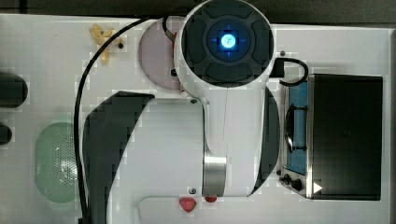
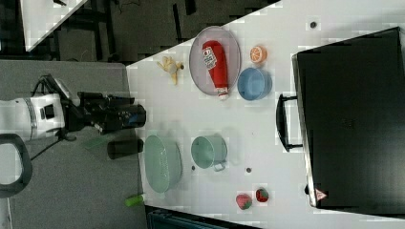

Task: Pick ketchup from plate and place it on table.

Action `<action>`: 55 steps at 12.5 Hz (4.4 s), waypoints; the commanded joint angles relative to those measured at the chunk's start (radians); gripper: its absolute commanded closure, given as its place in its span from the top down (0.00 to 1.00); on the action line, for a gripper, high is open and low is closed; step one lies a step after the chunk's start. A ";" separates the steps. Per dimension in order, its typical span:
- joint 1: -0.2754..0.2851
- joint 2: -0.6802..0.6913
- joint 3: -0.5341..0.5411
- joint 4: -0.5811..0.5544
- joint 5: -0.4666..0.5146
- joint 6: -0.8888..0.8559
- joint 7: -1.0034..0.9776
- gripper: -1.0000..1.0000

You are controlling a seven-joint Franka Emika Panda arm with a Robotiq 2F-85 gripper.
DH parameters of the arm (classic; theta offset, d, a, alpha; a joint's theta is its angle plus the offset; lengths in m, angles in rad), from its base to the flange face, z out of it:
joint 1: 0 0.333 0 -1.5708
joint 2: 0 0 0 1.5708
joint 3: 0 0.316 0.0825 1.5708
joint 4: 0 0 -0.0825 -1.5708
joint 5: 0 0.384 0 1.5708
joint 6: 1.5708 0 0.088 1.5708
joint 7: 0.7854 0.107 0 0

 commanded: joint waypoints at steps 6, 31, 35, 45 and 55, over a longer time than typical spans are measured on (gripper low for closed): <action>-0.089 -0.052 0.063 -0.067 0.008 -0.100 -0.010 1.00; -0.011 0.770 0.101 0.191 -0.100 0.578 -0.523 1.00; -0.010 0.863 0.098 0.255 -0.100 0.615 -0.523 1.00; -0.009 0.897 0.085 0.294 -0.100 0.651 -0.523 0.64; -0.061 0.560 0.085 0.272 -0.032 0.276 -0.512 0.64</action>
